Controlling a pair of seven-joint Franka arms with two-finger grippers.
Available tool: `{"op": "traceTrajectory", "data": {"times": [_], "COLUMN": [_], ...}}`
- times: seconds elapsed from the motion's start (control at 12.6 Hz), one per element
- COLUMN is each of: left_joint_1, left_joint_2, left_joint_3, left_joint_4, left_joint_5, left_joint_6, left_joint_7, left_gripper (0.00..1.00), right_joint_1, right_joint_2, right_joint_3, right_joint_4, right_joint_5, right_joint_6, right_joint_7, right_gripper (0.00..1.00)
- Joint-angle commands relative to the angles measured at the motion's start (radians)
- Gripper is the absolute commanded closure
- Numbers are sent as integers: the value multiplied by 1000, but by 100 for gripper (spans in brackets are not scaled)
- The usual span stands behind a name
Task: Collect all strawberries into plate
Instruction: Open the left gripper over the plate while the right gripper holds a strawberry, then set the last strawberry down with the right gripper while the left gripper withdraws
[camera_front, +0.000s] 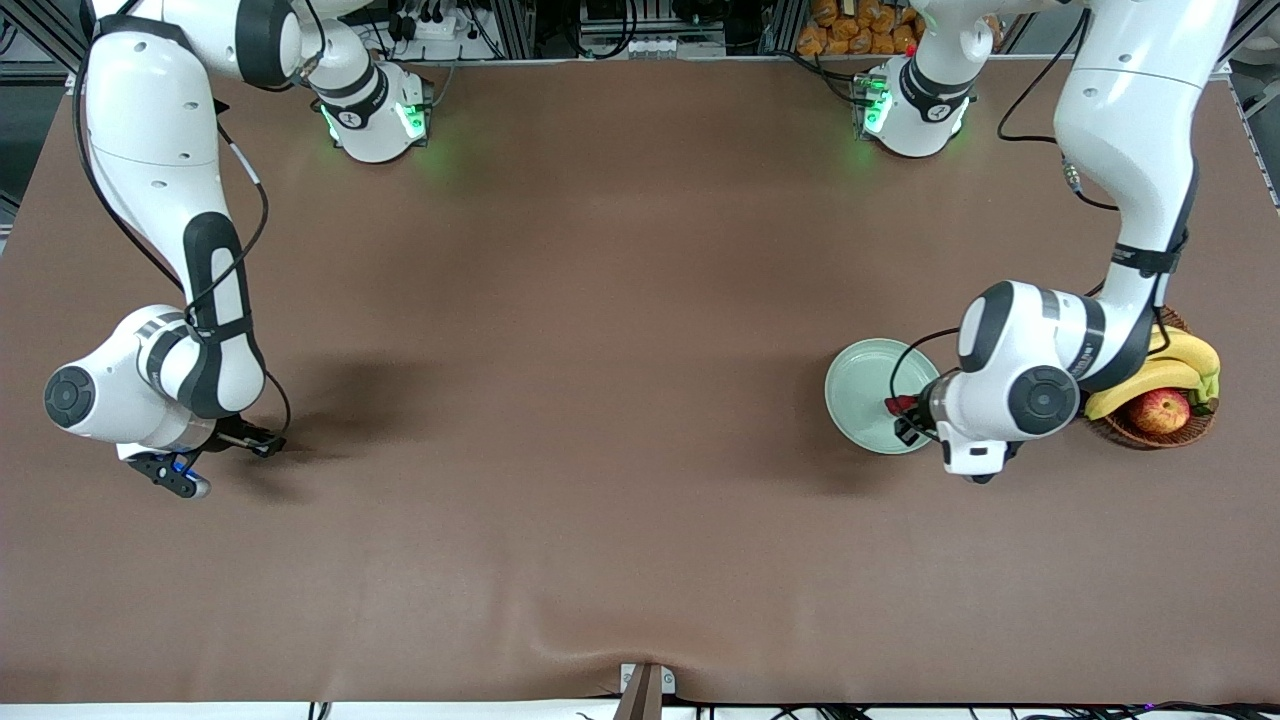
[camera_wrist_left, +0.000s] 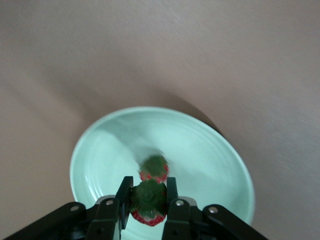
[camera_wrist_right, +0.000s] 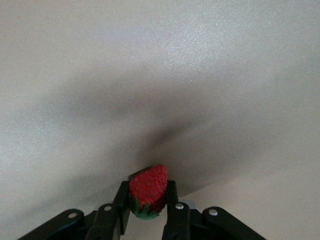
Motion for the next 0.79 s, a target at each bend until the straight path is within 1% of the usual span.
{"op": "traceTrajectory", "data": {"times": [0.0,0.16,0.24,0.48,0.71], "left_joint_1": [38,92,100,103,104], "left_joint_2": [-30,-26,-26,-26,-27], "left_joint_3": [-8,-9,-9,-9,-9], "left_joint_4": [-94,-102,-105,-108,-128], "left_joint_5": [1,2,2,4,4], "left_joint_6": [93,112,112,115,143], "left_joint_7": [73,168,202,208,210], "left_gripper": [100,100,100,100,100], "right_joint_1": [15,84,117,245,370], "right_joint_2": [-12,-26,-26,-26,-21], "right_joint_3": [12,23,24,32,44], "right_joint_4": [4,15,29,78,118], "right_joint_5": [15,18,49,170,186], "right_joint_6": [-15,-13,-13,-13,-10], "right_joint_7": [-5,12,33,101,242], "right_gripper": [100,100,100,100,100]}}
